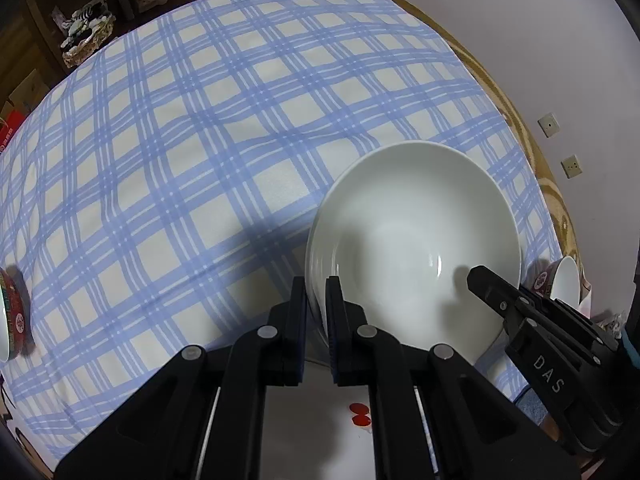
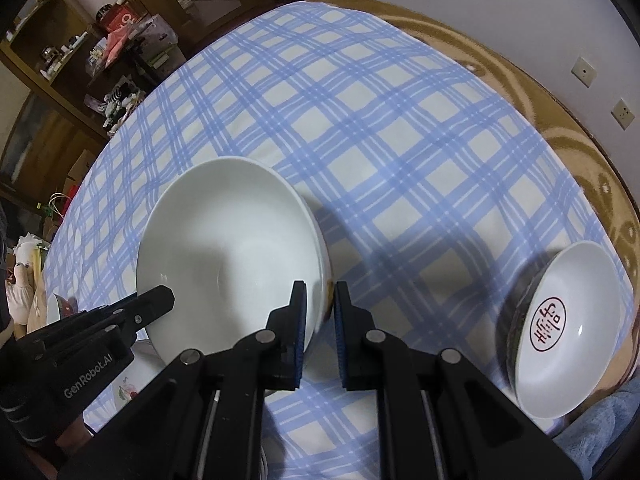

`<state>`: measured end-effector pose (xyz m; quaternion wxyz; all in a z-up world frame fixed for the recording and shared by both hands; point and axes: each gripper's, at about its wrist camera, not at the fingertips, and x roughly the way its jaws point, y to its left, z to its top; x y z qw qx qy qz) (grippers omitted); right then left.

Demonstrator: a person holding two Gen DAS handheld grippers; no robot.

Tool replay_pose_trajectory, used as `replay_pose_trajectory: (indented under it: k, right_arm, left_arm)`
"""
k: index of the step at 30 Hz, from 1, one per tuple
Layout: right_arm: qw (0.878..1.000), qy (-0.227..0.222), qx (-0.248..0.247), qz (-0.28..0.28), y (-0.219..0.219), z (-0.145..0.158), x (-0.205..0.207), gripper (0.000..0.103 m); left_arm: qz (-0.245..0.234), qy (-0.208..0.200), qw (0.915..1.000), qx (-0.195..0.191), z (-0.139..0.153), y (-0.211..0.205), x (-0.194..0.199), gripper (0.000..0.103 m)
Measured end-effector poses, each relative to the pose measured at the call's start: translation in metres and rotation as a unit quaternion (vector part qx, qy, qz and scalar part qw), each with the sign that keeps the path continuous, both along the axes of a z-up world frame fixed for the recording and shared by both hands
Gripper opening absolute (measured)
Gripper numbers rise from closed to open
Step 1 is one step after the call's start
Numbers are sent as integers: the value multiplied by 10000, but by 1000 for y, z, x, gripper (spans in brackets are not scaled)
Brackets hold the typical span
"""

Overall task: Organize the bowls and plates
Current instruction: 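Lift and carry the white bowl with both tools across the table, then lower the white bowl onto the table and open both tools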

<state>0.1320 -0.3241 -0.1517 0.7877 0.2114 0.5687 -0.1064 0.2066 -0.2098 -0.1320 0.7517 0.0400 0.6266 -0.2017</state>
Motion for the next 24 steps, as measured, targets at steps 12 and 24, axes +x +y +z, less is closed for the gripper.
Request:
replay_pose_trajectory:
  k: [12,24]
  right_arm:
    - [9996,-64,262,-97,-9,-1,1,14]
    - [9979,-581,188,-210,-25,37,-9,14]
  left_arm:
    - [-84,66,9999,-10,-6,2,-1,9]
    - [51,-422,9991,88,25,11,-7,15]
